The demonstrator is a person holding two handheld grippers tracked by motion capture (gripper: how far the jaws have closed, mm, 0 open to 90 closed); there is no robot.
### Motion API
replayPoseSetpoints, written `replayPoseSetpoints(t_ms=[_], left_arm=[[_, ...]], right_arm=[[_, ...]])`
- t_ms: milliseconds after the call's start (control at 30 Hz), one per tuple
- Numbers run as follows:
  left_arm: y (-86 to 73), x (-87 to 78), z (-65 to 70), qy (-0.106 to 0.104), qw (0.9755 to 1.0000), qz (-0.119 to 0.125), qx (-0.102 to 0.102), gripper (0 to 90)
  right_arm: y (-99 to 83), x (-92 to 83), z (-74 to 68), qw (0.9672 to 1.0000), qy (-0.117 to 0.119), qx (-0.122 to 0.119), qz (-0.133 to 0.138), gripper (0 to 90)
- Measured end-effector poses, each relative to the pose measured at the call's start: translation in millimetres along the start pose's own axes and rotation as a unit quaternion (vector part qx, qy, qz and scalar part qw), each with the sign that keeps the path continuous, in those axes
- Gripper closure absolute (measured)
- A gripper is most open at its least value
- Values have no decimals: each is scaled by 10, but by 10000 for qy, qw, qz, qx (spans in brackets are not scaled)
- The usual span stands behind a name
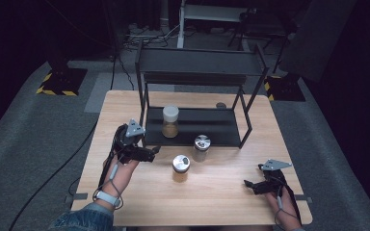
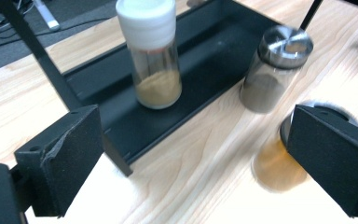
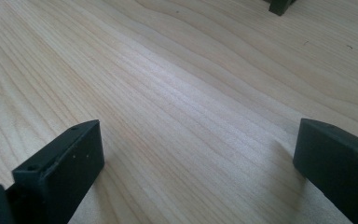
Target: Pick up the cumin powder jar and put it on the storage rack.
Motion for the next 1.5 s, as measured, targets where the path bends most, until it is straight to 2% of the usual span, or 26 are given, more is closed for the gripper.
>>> replayPoseSetpoints(t_ms=[33, 267, 300, 400, 767, 967, 1133, 1300, 1500], left_arm=[[-59, -8, 34, 72, 10000, -29, 39, 36], [-249, 13, 97, 145, 9997, -119, 139, 42], [-336, 38, 123, 169, 9997, -108, 135, 43], [-463, 89, 162, 208, 9995, -122, 181, 52], [-824, 288, 237, 187, 9996, -189, 49, 62], [-918, 397, 231, 136, 9992, -385, -36, 62], [-942, 455, 232, 146, 9985, -535, 15, 64], [-986, 528, 225, 120, 9977, -667, -52, 63], [-1021, 644, 240, 74, 9960, -893, -55, 59]], right_arm=[[1, 0, -1, 10000, 0, 3, -1, 13], [1, 0, -1, 10000, -1, 3, -1, 13], [1, 0, -1, 10000, -2, 2, -1, 13], [1, 0, -1, 10000, -1, 3, -1, 13], [1, 1, -1, 10000, -2, 4, -1, 13], [1, 1, -1, 10000, -1, 4, -1, 13], [1, 1, -1, 10000, -2, 4, -1, 13], [1, 1, -1, 10000, -2, 5, -1, 13], [1, 0, -1, 10000, -2, 4, -2, 13]])
Point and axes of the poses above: each handheld gripper's, and its own axes: x roughly forward along the jaws, y roughly out of its top, z roughly to its right, the point moved 1 cm from there along x, roughly forward along the jaws, and after that the axes turned 6 degrees about -z, right-handed, at the moved point
